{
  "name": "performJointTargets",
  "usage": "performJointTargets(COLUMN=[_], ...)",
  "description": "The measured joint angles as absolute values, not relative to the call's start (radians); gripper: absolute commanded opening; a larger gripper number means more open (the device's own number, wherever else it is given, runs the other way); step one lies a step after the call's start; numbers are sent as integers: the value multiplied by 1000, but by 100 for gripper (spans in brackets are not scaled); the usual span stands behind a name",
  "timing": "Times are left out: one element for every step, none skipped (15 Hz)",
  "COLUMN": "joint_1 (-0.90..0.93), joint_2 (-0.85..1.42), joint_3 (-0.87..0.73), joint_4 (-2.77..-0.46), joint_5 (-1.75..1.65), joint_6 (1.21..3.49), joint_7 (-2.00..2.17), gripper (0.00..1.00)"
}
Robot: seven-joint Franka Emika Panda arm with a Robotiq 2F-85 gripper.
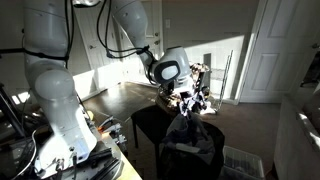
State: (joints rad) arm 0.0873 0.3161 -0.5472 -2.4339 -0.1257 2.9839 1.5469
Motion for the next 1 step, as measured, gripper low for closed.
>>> performJointTargets(joint_1=[87], joint_2=[316], joint_3=[-547], joint_4=[-2434], joint_5=[-126], joint_6=[2984], joint_7=[1547], gripper=[100])
